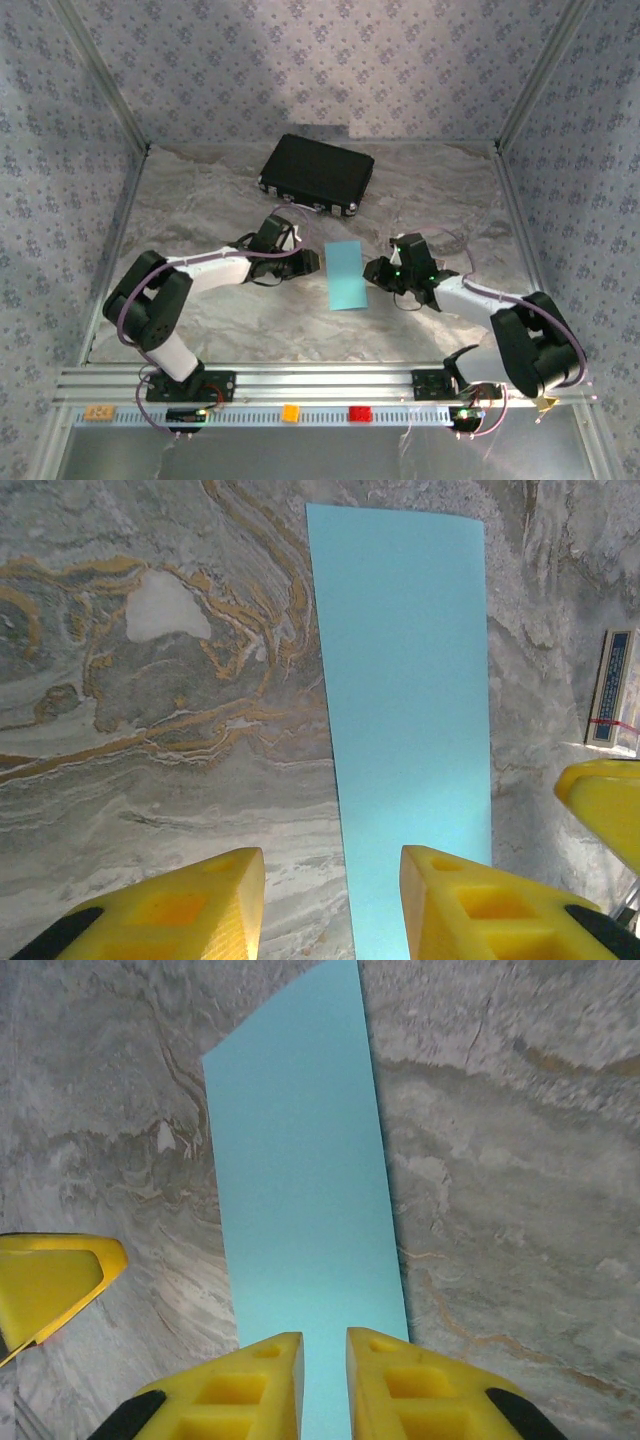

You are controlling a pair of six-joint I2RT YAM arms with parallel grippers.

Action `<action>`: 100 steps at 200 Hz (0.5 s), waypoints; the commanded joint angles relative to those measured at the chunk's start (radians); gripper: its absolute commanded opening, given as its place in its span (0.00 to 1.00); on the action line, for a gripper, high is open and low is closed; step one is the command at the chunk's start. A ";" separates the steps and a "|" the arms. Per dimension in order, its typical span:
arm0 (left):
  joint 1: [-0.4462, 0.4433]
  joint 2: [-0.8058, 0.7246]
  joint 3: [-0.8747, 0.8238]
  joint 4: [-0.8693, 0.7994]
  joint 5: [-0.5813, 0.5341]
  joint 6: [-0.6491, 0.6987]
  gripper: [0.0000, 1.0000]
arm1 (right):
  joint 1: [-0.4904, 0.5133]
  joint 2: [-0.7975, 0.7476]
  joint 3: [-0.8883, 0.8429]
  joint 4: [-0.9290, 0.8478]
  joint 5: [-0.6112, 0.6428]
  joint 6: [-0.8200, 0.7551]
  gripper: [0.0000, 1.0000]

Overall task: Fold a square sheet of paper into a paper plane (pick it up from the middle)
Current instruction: Third fold the triangle at the center of the table.

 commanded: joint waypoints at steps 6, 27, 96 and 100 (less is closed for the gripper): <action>-0.006 0.032 0.037 0.040 0.059 -0.021 0.40 | -0.007 0.056 0.035 0.041 -0.073 0.013 0.17; -0.008 0.047 0.031 0.059 0.076 -0.036 0.39 | -0.007 0.086 0.042 0.060 -0.091 0.022 0.14; -0.010 0.091 0.045 0.061 0.126 -0.038 0.38 | -0.010 0.174 0.077 0.076 -0.139 0.015 0.11; -0.010 0.094 0.047 0.062 0.127 -0.039 0.38 | -0.009 0.182 0.079 0.079 -0.143 0.016 0.11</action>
